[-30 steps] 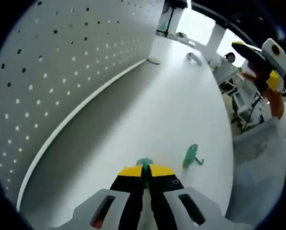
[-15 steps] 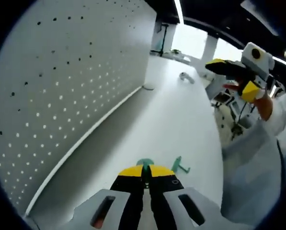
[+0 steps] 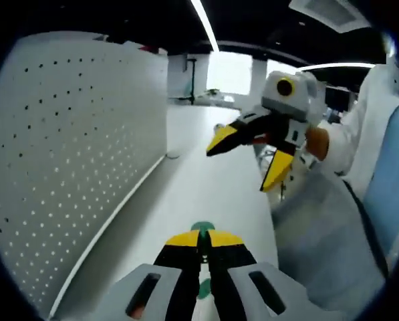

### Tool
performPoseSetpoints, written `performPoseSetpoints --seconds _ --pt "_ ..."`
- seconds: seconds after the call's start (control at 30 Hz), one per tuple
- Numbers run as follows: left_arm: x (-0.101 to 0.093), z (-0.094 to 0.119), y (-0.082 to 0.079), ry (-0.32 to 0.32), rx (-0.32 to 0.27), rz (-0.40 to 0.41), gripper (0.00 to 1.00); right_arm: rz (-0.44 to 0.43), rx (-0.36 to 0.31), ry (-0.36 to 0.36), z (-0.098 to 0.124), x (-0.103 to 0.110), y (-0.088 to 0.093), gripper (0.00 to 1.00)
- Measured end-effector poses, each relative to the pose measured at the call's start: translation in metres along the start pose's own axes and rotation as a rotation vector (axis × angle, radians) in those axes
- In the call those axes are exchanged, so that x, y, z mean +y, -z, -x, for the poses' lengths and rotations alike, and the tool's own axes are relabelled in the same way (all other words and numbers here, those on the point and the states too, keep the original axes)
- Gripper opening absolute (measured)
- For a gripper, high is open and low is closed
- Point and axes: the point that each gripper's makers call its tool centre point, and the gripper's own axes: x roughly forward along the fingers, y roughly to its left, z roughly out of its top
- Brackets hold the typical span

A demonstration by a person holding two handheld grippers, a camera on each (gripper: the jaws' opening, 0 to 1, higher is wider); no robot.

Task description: Insert the hook assembly into the mounting plate slot until the hook locks in place.

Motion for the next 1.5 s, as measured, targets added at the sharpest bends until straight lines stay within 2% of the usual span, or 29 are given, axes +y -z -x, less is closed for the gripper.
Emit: performPoseSetpoints --seconds 0.1,0.43,0.6,0.77,0.83,1.27,1.5 --pt "-0.008 0.008 -0.007 0.014 -0.035 -0.007 0.03 0.010 0.018 -0.049 -0.010 0.010 0.003 0.42" --pt "-0.027 0.020 -0.013 0.053 -0.066 -0.051 0.03 0.035 0.038 -0.175 -0.025 0.031 0.003 0.36" --pt "-0.035 0.025 -0.010 0.078 -0.074 -0.070 0.03 0.062 0.039 -0.214 -0.029 0.039 0.001 0.31" --pt "-0.043 0.031 -0.006 0.107 -0.087 -0.085 0.03 0.090 0.058 -0.313 -0.030 0.060 0.003 0.25" --pt "-0.048 0.032 -0.005 0.119 -0.091 -0.090 0.03 0.095 0.064 -0.331 -0.032 0.065 0.003 0.24" --pt "-0.057 0.037 -0.002 0.124 -0.110 -0.097 0.02 0.096 0.061 -0.366 -0.035 0.074 0.003 0.17" --pt "-0.060 0.039 0.000 0.109 -0.100 -0.152 0.03 0.102 0.070 -0.383 -0.036 0.077 0.004 0.15"
